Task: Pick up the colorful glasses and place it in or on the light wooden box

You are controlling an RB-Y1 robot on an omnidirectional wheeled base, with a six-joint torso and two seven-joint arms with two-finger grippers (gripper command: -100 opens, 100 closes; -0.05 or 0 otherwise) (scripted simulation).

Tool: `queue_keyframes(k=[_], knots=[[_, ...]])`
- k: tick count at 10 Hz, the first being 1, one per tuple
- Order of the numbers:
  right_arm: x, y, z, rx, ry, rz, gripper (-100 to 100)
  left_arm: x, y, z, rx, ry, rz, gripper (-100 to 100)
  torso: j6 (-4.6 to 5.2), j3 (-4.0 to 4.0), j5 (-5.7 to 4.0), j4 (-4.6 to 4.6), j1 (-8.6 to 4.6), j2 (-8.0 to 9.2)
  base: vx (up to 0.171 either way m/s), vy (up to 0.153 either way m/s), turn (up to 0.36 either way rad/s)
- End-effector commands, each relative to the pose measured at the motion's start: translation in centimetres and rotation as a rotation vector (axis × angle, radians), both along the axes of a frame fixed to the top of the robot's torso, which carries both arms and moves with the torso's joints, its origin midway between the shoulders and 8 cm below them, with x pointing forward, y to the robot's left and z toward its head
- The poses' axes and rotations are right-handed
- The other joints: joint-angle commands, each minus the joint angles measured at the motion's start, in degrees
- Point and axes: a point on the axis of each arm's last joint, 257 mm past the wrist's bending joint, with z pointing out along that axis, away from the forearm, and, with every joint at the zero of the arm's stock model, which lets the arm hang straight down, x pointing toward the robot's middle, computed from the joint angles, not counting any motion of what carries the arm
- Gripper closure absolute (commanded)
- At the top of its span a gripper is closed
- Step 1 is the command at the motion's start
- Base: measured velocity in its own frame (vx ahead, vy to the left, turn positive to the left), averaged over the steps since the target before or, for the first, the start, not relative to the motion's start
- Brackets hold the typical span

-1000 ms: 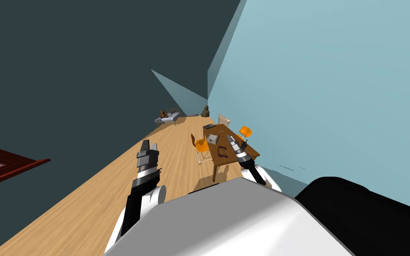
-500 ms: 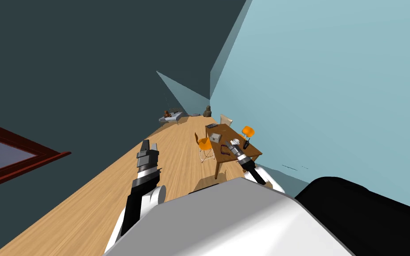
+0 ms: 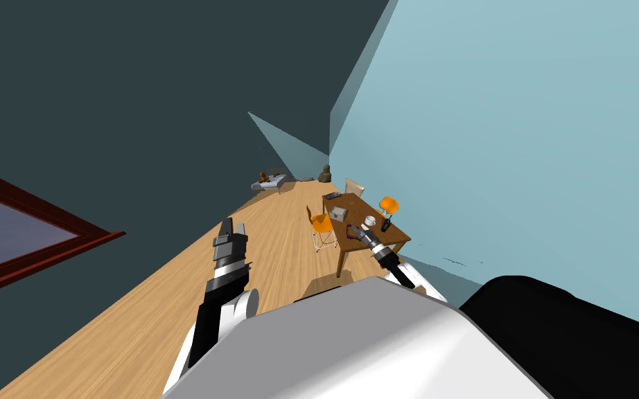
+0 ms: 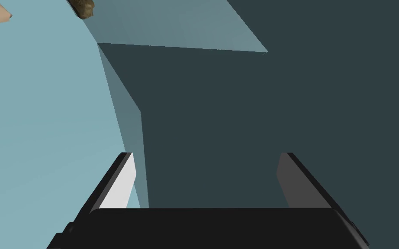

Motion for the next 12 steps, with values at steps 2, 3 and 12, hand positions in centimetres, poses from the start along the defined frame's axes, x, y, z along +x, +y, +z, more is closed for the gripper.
queue_keyframes(k=[2,3,12], knots=[[0.0,-1.4,-4.4,-0.149,0.092,-0.018,-100,0.0,0.0,0.0,0.000,0.000,0.000,0,-0.01,-0.02,0.00,-0.01,0.03,-0.02,-0.025,0.069,0.074],[-0.1,-1.9,-6.1,-0.220,0.127,-0.018,-100,0.0,0.0,0.0,0.000,0.000,0.000,0,-0.01,-0.02,0.02,-0.01,0.10,-0.03,-0.038,0.095,0.077],[-1.8,-5.4,-15.9,-0.569,0.328,0.024,-100,0.0,0.0,0.0,0.000,0.000,0.000,0,0.00,-0.11,-0.02,-0.04,-0.14,-0.18,0.007,0.025,0.037]])
